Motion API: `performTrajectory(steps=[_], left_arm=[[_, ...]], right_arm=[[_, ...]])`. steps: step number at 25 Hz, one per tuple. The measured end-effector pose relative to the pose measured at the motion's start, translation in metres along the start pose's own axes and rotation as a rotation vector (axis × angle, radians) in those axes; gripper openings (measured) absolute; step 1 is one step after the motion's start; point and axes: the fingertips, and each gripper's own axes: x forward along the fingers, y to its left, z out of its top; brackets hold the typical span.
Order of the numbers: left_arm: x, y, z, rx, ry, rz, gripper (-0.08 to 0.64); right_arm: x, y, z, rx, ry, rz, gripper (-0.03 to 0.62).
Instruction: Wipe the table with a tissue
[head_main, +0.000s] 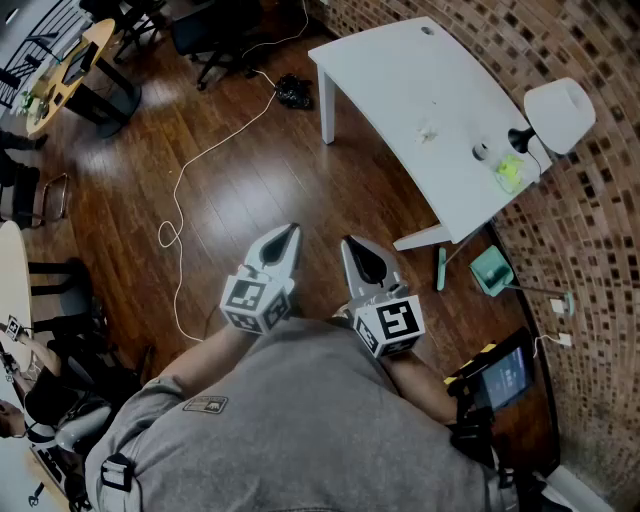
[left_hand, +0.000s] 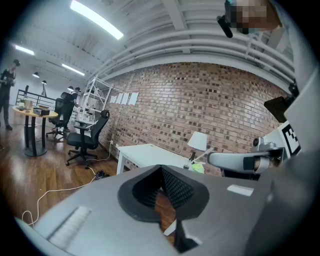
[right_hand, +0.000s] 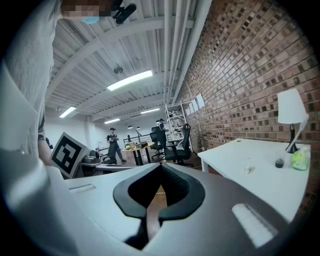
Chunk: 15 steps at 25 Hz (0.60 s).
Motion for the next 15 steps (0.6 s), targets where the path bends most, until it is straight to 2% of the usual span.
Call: performTrajectory(steps=[5,10,15], left_arm=[[0.013,0.061,0.020,-0.028,0.006,-0.015,0.002],[0.025,0.127,0.054,-0.002,0.002,-0.053,0.002],[0.035,0.178,0.067,0.040,0.026,-0.127,0.002]], right_arm=[[0.061,0.013,0.010,0.013,0.014,-0.019,0.012],[0.127,0.033,0.027,0.019,0.013,-0.054,0.012],[0.180,0.046,0.032,0.046,0.009,-0.121,0.012]])
